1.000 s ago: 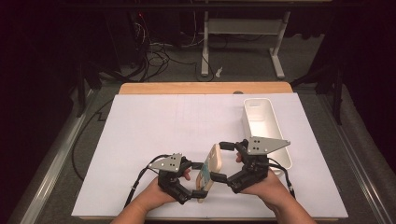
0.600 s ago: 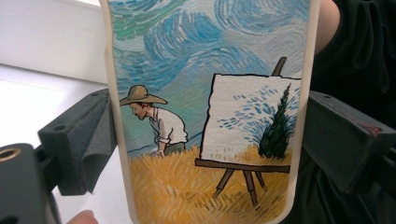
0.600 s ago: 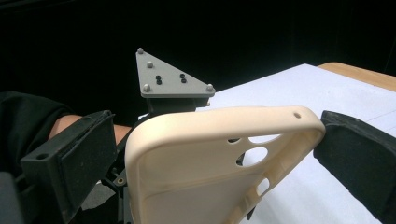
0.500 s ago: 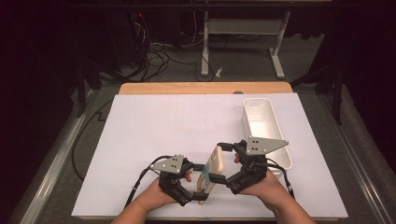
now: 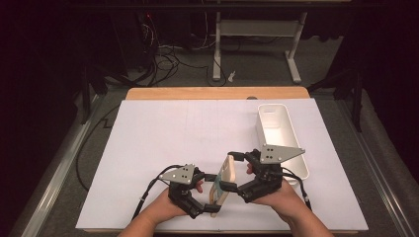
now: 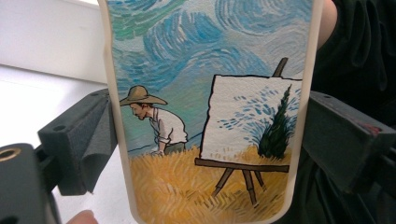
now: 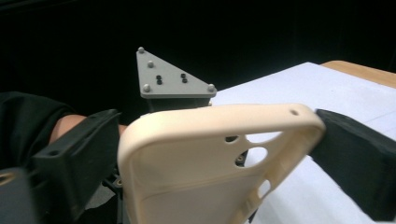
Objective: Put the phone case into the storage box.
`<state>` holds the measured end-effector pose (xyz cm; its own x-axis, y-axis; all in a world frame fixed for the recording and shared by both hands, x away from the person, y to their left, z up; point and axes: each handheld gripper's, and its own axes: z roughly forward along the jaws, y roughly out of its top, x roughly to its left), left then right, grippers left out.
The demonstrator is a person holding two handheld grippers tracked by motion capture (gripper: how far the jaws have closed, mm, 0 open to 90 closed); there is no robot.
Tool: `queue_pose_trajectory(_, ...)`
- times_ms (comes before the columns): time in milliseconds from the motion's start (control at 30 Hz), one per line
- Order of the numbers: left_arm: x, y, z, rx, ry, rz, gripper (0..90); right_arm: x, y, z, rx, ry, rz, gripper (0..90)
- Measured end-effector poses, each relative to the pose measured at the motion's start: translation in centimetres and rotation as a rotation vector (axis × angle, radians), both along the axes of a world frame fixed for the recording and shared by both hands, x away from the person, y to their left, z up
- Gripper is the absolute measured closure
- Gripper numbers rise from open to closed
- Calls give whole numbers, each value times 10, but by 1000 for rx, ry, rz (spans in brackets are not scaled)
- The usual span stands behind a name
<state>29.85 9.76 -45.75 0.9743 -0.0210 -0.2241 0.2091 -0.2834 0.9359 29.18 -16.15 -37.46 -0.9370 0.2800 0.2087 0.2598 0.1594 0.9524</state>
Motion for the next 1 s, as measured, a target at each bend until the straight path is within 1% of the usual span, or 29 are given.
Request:
queue_pose_trajectory(67,0,0,0,-1,1,3,104,1,-1,0,6,6,2,106)
queue_pose_trajectory(400,1,1,0,12,-5,14,103,2,-2,-1,-5,23,-10,122)
queue_pose_trajectory(733,0,0,0,17,-20,34,100,1,-2,0,-11,25,-23,131)
queue_pose_trajectory(933,-1,0,0,24,-26,36,99,0,-1,1,-23,20,-25,134)
queue_pose_trajectory(1000,-1,-1,0,30,-32,35,99,-1,1,1,-34,12,-25,135)
